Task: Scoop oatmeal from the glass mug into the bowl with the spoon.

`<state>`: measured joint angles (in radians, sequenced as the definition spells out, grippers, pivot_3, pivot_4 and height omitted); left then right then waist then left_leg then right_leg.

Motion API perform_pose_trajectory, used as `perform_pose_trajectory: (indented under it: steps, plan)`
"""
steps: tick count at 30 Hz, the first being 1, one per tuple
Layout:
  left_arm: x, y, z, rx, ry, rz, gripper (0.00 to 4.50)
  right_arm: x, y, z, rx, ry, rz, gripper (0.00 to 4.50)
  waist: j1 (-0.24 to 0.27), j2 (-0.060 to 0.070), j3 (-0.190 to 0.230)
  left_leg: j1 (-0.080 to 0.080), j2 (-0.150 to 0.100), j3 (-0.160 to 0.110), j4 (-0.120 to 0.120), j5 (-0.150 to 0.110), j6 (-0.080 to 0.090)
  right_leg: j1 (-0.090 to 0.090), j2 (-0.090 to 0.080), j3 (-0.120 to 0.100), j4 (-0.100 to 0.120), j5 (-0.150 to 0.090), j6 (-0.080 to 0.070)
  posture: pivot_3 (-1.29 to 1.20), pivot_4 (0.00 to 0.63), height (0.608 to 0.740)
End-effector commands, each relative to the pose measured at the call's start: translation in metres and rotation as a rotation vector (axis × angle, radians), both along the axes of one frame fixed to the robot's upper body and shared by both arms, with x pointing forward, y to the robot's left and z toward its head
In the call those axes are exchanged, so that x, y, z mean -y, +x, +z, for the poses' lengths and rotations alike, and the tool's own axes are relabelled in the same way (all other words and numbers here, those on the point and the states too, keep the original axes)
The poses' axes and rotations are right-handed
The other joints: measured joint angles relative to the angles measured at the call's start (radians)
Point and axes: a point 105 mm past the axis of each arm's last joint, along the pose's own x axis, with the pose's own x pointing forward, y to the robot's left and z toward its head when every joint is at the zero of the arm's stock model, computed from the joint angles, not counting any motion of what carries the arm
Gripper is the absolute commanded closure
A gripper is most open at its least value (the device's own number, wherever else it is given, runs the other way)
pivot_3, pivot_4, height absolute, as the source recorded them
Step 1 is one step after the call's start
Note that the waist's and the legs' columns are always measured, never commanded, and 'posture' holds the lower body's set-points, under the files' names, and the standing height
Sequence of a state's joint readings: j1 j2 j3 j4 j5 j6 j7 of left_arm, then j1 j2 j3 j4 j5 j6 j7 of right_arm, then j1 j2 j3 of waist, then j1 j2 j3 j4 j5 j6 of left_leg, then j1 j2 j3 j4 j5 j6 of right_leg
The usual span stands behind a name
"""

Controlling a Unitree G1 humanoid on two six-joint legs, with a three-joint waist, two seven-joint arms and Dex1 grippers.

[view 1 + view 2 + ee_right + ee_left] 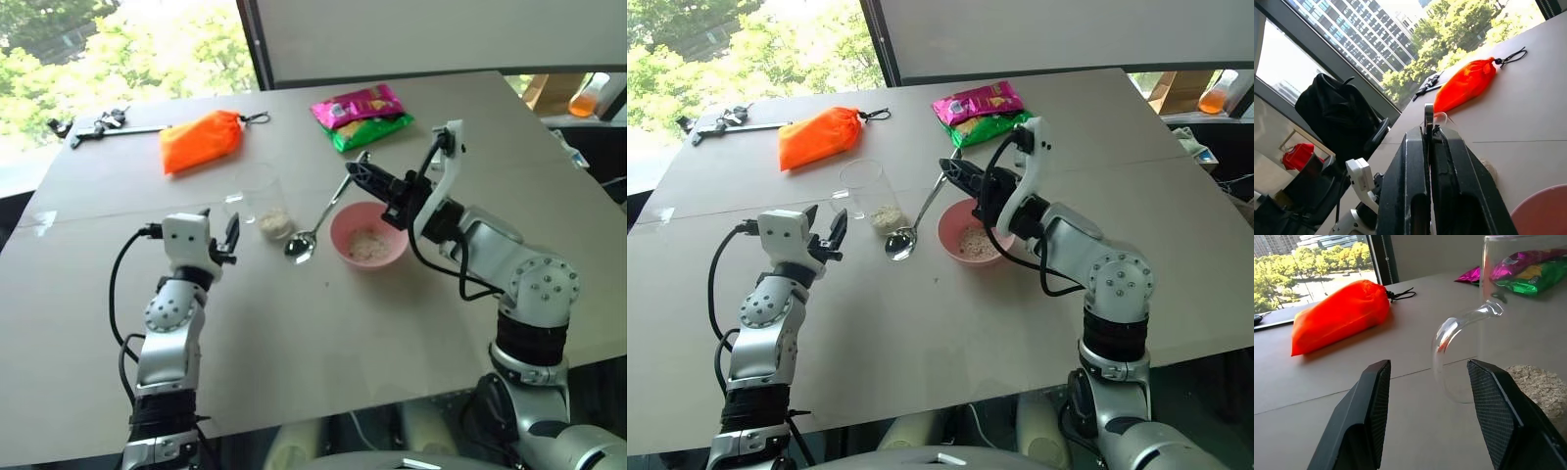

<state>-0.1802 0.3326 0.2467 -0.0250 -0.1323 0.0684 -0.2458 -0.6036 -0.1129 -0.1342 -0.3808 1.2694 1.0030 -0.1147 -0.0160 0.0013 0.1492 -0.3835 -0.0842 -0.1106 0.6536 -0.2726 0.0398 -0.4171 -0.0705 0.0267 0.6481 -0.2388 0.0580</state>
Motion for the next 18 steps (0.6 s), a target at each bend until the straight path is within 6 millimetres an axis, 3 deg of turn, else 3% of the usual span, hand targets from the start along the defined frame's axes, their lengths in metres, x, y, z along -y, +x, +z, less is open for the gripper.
perform_pose_trajectory:
  steps: [1,5,7,15,18]
  plan:
    - [-0.0004,0.0058,0.0126,0.046,0.033,-0.02,1.95,-0.0012,-0.0054,0.0115,0.049,0.031,0.016,4.5,0.0,0.0,0.0,0.0,0.0,0.0,0.0,0.0,0.0,0.0,0.0,0.0,0.0,0.0,0.0,0.0,0.15,0.74]
    - [-0.0016,0.0121,0.0155,0.052,0.032,-0.018,1.95,-0.0018,-0.0048,0.0115,0.051,0.03,0.016,4.5,0.0,0.0,0.0,0.0,0.0,0.0,0.0,0.0,0.0,0.0,0.0,0.0,0.0,0.0,0.0,0.0,0.15,0.74]
    - [-0.0001,0.0137,0.0155,0.051,0.035,-0.022,2.72,-0.002,-0.0046,0.0113,0.052,0.029,0.016,4.5,0.0,0.0,0.0,0.0,0.0,0.0,0.0,0.0,0.0,0.0,0.0,0.0,0.0,0.0,0.0,0.0,0.15,0.74]
    - [0.0057,0.0146,0.0131,0.043,0.033,-0.043,2.72,-0.0021,-0.0039,0.0108,0.056,0.026,0.014,4.5,0.0,0.0,0.0,0.0,0.0,0.0,0.0,0.0,0.0,0.0,0.0,0.0,0.0,0.0,0.0,0.0,0.15,0.74]
    - [0.0063,0.0149,0.0126,0.041,0.032,-0.045,3.51,-0.0025,-0.0039,0.0107,0.057,0.024,0.015,4.5,0.0,0.0,0.0,0.0,0.0,0.0,0.0,0.0,0.0,0.0,0.0,0.0,0.0,0.0,0.0,0.0,0.15,0.74]
